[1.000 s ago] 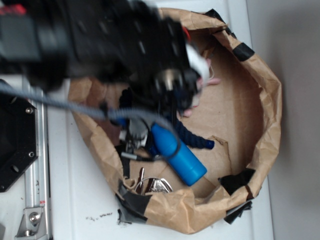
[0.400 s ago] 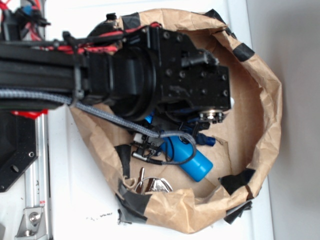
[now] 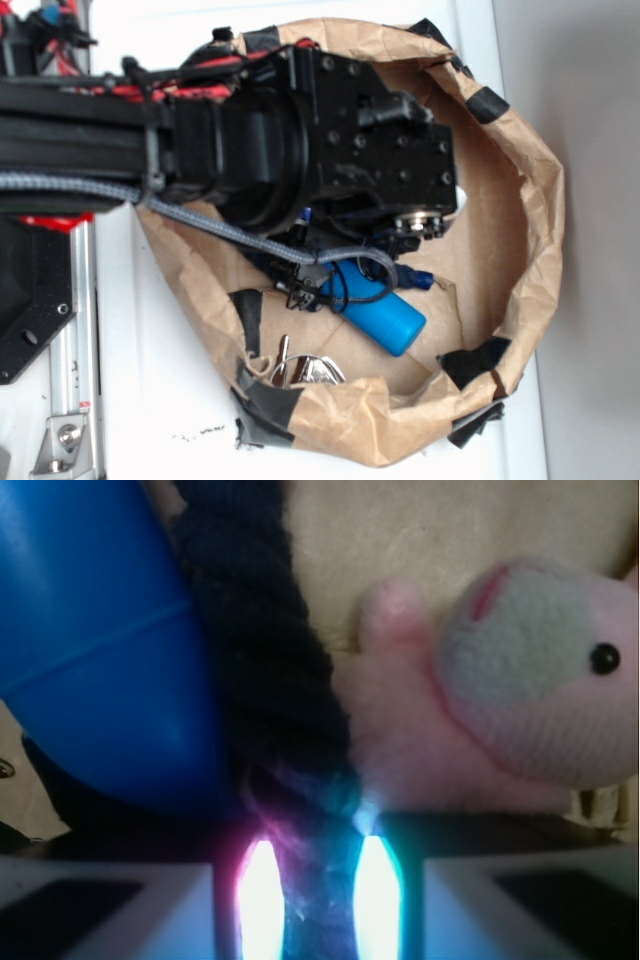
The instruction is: Grab the blue rope.
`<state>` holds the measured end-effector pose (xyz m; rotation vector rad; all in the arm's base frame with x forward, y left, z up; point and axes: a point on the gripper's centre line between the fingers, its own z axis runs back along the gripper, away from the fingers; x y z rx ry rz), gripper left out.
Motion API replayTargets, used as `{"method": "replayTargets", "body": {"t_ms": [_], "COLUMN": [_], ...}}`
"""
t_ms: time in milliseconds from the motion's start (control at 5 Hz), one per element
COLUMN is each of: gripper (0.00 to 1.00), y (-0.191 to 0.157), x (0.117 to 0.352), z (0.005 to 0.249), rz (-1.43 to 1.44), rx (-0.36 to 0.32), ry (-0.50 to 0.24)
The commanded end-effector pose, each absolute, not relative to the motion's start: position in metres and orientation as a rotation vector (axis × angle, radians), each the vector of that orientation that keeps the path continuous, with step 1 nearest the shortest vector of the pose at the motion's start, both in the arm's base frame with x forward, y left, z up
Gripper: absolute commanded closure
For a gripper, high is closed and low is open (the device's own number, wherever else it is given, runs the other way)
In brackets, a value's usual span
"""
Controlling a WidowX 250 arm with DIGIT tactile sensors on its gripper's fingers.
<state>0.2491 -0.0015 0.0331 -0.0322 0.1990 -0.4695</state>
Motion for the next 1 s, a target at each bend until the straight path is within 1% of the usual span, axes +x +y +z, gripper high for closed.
{"method": "replayTargets", "body": {"t_ms": [0,200,400,800], "gripper": [1.00,1.00,1.00,1.00], "y": [-0.008,-0.012,-0.016,-0.014], "x": [0.253,0.260,0.261,0.264], "z": [0.086,0.137,0.167,0.163], "rz": [-0.381,-0.213,-0.078,0.004], "rx": [0.049,0.028,-0.003,-0.099], "ry": [0.017,-0.045,0.018,-0.003]}}
